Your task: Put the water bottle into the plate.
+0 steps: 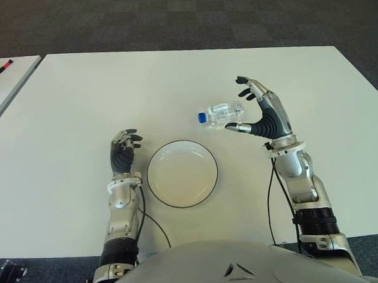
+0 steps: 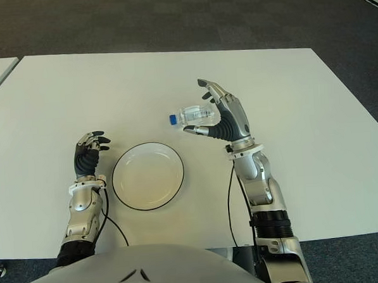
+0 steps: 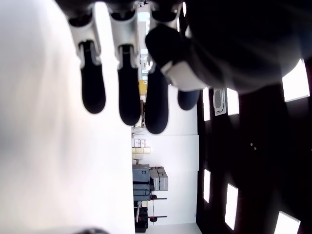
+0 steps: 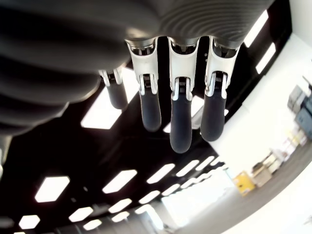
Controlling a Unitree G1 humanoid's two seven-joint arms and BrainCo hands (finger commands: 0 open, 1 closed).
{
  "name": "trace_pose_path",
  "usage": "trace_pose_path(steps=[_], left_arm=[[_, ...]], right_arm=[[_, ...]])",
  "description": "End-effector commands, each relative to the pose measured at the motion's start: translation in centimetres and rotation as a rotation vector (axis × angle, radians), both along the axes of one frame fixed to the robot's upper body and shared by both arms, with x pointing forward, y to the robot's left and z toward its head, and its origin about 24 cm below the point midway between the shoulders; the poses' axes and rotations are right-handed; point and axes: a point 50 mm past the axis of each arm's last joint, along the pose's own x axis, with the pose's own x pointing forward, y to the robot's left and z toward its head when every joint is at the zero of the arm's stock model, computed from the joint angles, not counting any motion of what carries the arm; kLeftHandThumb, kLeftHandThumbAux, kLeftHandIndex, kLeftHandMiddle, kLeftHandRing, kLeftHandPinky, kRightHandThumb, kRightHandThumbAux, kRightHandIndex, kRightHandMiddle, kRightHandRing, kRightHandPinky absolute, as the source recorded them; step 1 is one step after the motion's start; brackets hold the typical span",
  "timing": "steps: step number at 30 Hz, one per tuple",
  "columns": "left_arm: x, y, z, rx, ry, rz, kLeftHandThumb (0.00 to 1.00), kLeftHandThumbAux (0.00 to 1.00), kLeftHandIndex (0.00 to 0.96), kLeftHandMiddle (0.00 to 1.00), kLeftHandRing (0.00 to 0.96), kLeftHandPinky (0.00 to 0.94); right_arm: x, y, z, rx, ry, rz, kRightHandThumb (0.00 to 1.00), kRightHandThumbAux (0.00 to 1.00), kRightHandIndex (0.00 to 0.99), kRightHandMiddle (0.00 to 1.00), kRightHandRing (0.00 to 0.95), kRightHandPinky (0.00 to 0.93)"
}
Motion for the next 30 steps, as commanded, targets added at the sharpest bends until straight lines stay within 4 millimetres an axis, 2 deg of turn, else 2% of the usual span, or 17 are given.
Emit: trace_pose_path(steps=[1, 13, 30], left_arm=[[-0.02, 0.02, -0.33, 0.009, 0.030, 0.011, 0.943, 0.655, 0.391, 0.523, 0.466, 0.482], [0.09, -0.04, -0.27, 0.012, 0.027, 0.016, 0.943, 0.655, 0.392, 0.525, 0.461, 0.476], [0.20, -0.18, -0.26, 0.027, 0.028, 0.018, 0.943, 0.656, 0.396, 0.524, 0.456, 0.481]], right_arm=[[0.34, -0.10, -0.09, -0.164, -0.020, -0.076, 0.603, 0.342, 0.001, 0.002, 0.002, 0.008], [0.62, -0.03, -0.26, -0.212, -0.029, -0.123, 0.639, 0.307, 0.000, 0.000, 0.000, 0.013], [1.17, -0.24, -0.31, -0.250, -0.002, -0.102, 0.650, 0.303, 0.000, 0.000, 0.000, 0.035]])
